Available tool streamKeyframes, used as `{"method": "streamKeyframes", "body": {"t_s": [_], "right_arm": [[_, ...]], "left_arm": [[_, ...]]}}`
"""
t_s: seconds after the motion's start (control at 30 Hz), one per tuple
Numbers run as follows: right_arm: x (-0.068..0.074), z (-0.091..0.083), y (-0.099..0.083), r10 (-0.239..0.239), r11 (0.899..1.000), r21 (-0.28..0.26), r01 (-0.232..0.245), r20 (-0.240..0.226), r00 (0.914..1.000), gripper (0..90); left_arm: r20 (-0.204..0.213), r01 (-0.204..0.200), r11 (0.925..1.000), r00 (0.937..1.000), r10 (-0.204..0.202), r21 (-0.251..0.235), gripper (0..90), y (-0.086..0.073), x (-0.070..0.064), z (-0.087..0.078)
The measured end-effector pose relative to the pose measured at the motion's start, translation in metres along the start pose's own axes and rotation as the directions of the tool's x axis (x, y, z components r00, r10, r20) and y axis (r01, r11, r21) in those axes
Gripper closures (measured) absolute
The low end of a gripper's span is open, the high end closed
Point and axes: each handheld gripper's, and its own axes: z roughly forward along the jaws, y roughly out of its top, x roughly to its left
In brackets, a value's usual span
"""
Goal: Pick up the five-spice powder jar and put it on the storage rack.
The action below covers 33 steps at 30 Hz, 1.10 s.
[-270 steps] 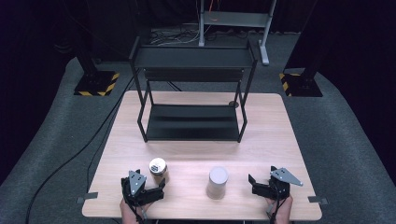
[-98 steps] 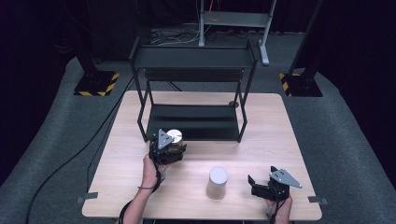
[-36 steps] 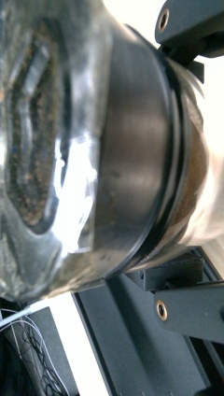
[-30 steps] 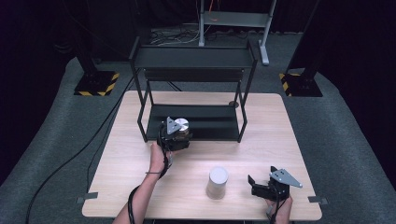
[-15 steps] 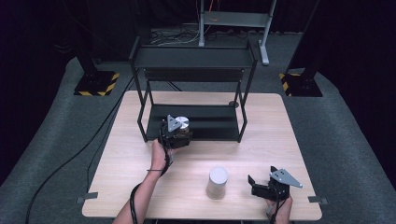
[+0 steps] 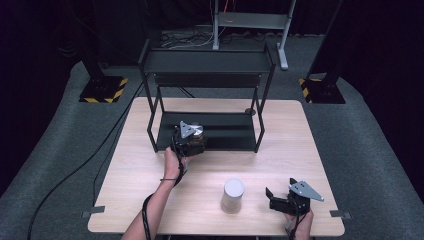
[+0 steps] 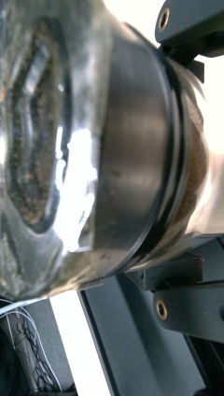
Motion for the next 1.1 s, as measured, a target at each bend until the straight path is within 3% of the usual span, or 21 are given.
{"method": "streamKeyframes", "body": {"t_s": [0.5, 1.1], "right_arm": [[0.0, 0.0, 0.0, -0.005, 1.0, -0.002, 0.005, 0.001, 1.0, 0.0], [0.001, 0.0, -0.001, -0.004, 1.0, -0.003, 0.004, 0.002, 1.0, 0.0]], "left_arm": [[-0.02, 0.015, 0.9999, 0.9997, -0.015, 0.004, 31.3, -0.003, 0.001, 0.011], [-0.037, 0.002, 0.9998, 0.9993, -0.001, 0.019, 31.3, 0.003, 0.0, 0.029]]}}
